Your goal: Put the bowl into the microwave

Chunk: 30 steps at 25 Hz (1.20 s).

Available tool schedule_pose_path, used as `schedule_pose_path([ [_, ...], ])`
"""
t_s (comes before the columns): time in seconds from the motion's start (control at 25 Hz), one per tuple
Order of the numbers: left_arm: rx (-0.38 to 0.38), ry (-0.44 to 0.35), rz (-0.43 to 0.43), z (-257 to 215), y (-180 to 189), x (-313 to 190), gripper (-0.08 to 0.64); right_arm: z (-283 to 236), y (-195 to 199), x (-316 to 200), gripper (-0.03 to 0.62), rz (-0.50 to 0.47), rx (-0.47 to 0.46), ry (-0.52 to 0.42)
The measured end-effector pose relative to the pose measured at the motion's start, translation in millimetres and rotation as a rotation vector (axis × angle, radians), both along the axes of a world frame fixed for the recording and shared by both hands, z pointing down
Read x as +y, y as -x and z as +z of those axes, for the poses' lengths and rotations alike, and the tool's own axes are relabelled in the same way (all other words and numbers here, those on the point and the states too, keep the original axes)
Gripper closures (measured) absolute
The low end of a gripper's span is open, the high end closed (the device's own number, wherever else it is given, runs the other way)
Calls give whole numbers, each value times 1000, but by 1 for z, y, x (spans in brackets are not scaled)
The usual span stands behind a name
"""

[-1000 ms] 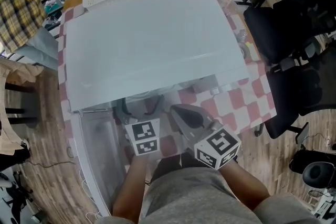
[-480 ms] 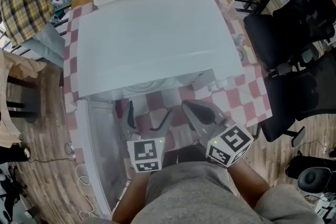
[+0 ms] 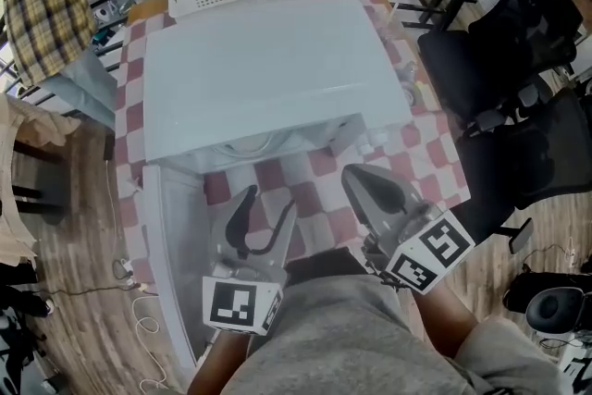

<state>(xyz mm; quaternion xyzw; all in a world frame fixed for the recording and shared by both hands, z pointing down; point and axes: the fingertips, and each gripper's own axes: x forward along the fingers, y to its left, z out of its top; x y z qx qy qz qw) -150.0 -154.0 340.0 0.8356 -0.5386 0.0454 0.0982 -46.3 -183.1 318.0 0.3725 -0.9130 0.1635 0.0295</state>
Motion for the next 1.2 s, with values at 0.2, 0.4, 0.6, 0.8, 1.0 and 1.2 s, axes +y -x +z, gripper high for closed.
schedule_pose_path([
  [0.2, 12, -44, -18, -22, 7, 10, 445, -8, 2, 11, 594, 6, -16, -9],
  [0.4, 23, -75, -36, -30, 11, 15, 499, -15, 13, 22, 594, -11, -34, -18],
  [0.6, 27, -86, -66, -36, 18, 20, 535, -14, 25, 33, 592, -36, -23, -23],
  [0.8, 6, -69, -115, -31, 27, 21, 548, -14, 29, 36, 594, -48, -11, -28],
  [1.0, -7, -39, -131, -22, 28, 24, 548, -9, 26, 35, 594, -49, 5, -21],
  [1.2, -16, -30, -136, -17, 24, 26, 548, -2, 23, 37, 594, -54, 11, -4],
])
